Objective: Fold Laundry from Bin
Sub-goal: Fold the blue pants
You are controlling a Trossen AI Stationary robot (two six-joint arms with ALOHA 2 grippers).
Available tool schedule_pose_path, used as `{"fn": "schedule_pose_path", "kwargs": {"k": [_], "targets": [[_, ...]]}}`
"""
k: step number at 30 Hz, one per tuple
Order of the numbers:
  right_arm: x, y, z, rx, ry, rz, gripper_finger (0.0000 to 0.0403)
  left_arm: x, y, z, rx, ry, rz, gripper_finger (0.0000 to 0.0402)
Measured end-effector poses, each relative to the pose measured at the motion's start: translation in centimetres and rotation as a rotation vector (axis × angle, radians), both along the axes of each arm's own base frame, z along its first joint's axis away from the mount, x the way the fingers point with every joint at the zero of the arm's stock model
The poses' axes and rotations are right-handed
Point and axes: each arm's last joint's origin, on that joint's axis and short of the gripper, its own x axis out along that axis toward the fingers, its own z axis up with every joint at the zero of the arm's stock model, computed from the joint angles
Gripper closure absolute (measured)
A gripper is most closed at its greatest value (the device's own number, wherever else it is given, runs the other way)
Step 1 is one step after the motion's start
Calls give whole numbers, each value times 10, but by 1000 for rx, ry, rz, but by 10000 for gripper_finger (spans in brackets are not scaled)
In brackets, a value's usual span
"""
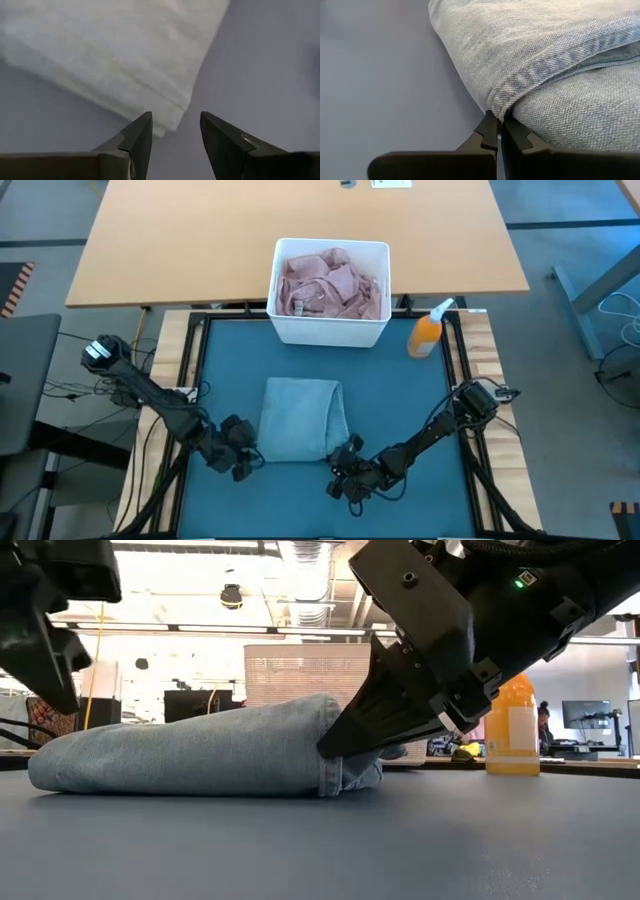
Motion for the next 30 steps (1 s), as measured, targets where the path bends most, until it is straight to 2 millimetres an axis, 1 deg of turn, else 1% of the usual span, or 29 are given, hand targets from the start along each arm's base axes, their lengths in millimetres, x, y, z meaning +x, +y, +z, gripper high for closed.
{"fn": "schedule_pose_path", "kwargs": {"k": [5,7,11,13,23,30], "targets": [[0,0,0,2,7,12,380,-11,-11,-18,-71,14,57,246],[0,0,0,2,8,13,380,-12,-16,-25,-102,-10,81,246],[0,0,0,-8,13,22,380,-16,-16,-38,-98,-37,121,246],[0,0,0,-8,15,26,380,-16,-15,-38,-86,-58,144,246],[1,0,0,-3,12,26,380,-14,-13,-38,-56,-76,144,246],[1,0,0,0,10,26,379,-5,-7,-36,-43,-88,113,246]]}}
